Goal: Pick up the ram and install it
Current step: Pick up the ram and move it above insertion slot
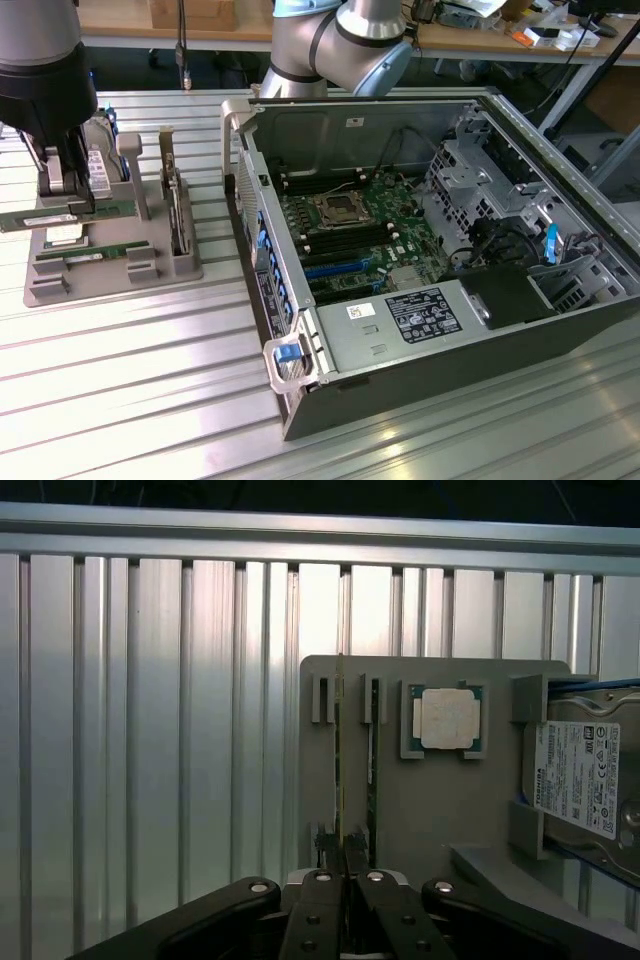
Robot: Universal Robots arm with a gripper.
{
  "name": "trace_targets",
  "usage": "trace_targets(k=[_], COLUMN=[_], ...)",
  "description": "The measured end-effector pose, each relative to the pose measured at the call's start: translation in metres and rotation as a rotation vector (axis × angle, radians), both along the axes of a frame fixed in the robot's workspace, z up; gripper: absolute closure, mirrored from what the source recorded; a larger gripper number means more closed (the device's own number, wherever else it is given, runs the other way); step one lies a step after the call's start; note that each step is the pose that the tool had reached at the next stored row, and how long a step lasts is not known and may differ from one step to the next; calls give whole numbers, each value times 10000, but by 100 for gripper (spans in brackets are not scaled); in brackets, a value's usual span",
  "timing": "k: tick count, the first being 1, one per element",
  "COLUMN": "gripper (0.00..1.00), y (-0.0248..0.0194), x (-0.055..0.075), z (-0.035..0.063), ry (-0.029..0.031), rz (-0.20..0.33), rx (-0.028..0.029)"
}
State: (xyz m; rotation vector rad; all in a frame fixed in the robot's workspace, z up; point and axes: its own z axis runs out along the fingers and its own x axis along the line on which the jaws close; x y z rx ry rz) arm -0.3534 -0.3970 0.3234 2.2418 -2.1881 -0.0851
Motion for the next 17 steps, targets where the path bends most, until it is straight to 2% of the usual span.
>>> trace_targets(k=[17], gripper=[88], y=[0], x=[0], z=[96], ry=[-1], rz=[0], rx=[3])
